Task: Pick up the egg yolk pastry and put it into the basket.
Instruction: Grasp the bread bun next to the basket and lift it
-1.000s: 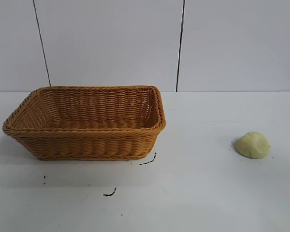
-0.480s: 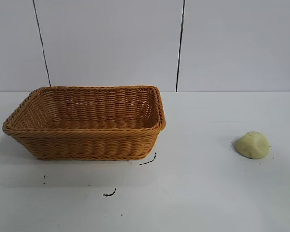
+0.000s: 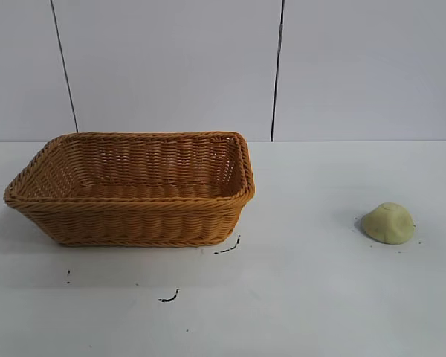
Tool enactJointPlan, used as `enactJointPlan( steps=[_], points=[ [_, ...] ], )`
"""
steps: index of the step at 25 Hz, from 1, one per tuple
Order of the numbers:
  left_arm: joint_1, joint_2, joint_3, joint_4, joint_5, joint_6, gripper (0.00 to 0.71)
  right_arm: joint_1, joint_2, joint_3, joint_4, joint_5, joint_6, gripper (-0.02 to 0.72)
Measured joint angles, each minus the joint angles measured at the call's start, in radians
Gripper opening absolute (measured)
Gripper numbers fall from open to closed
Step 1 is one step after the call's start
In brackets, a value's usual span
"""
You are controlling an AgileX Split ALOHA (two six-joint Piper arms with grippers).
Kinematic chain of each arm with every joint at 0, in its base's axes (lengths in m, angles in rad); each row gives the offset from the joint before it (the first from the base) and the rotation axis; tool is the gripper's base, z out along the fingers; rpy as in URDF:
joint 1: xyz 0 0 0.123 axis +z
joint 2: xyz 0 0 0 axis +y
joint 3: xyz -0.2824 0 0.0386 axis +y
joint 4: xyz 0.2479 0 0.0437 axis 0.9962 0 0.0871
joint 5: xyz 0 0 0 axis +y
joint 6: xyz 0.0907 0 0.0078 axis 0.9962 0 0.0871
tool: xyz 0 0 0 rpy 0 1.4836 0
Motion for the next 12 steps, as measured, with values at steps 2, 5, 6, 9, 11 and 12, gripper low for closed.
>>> enactJointPlan(
  steps=[2, 5, 6, 9, 11, 12],
  points=[
    [0.000, 0.000, 0.000, 0.000, 0.000, 0.000, 0.697, 0.000, 0.118, -0.074, -0.001, 0.016, -0.001, 0.695],
    [0.000, 0.000, 0.000, 0.000, 0.000, 0.000, 0.697, 0.000, 0.290, -0.174, -0.005, 0.028, -0.017, 0.695],
    [0.000, 0.000, 0.000, 0.000, 0.000, 0.000, 0.697, 0.000, 0.347, -0.200, -0.005, 0.028, -0.017, 0.695],
    [0.000, 0.000, 0.000, 0.000, 0.000, 0.000, 0.697, 0.000, 0.520, -0.287, -0.009, 0.025, -0.023, 0.695],
    [0.000, 0.000, 0.000, 0.000, 0.000, 0.000, 0.697, 0.000, 0.625, -0.337, -0.014, 0.025, -0.030, 0.695],
    [0.000, 0.000, 0.000, 0.000, 0.000, 0.000, 0.697, 0.000, 0.672, -0.364, -0.015, 0.025, -0.036, 0.695]
  ],
)
